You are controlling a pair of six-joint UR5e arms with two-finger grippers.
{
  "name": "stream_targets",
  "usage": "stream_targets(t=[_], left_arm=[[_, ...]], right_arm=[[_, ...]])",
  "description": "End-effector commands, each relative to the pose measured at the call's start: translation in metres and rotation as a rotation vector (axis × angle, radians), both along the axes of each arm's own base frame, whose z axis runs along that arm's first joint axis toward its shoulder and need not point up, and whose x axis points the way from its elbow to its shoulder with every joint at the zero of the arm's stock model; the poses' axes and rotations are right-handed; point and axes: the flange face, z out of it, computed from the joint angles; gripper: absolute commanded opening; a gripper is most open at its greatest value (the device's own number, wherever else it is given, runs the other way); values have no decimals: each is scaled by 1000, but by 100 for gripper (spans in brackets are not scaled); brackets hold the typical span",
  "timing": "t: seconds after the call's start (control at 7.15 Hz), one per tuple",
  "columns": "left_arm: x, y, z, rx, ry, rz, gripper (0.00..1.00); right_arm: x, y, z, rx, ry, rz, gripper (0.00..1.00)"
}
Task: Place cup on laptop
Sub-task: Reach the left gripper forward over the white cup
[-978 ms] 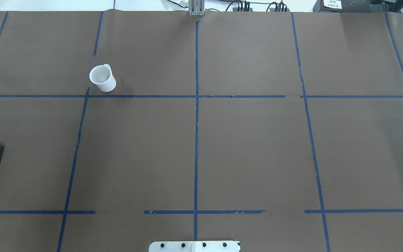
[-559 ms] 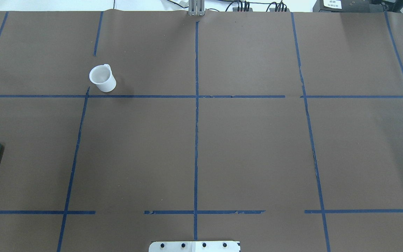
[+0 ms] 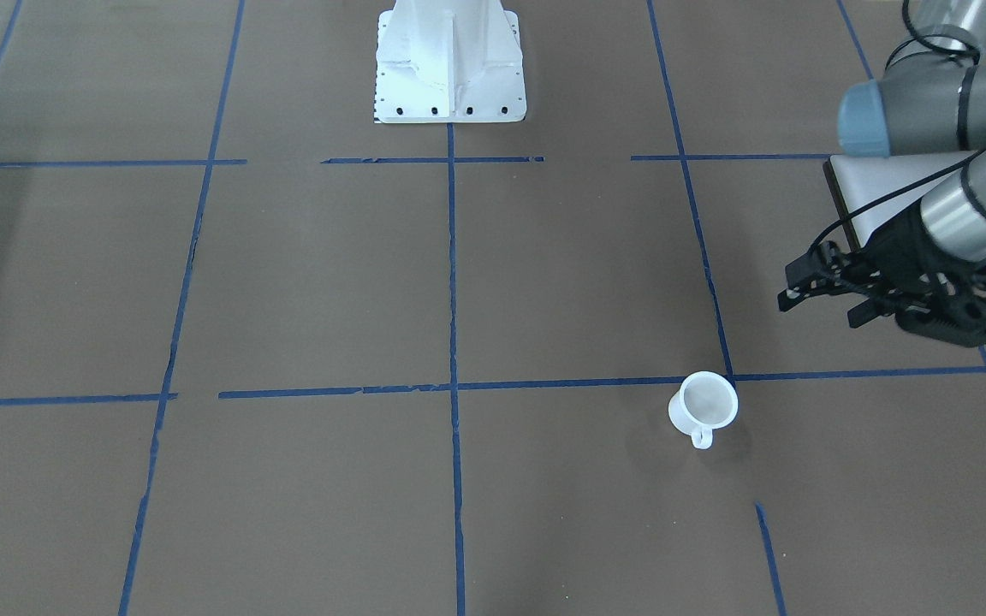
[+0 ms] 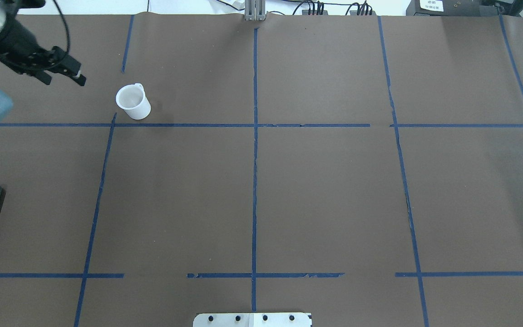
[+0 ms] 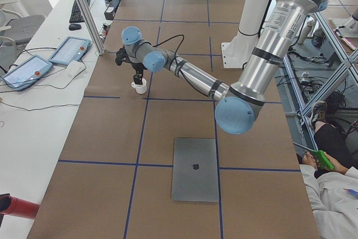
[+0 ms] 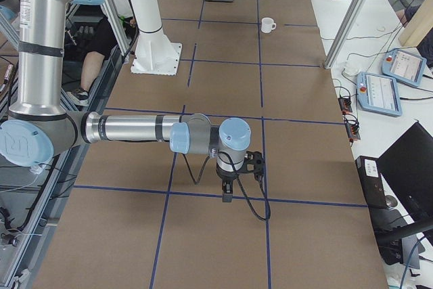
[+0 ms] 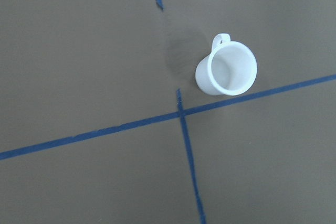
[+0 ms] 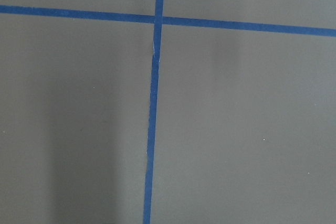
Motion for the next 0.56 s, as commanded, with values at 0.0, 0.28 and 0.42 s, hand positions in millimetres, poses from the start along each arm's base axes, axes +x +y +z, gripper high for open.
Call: stream_targets(t=[0.0,0.28,0.42], left_arm=[[67,-66,-12,-105,-62,-34,100],[125,-78,-11,-98,-105,-94,100],[149,-75,11,-97,-117,-73,100]], right_arm=[[0,0,0,0,0,0,100],[0,0,0,-1,0,0,100],[0,0,0,-1,0,0,100]])
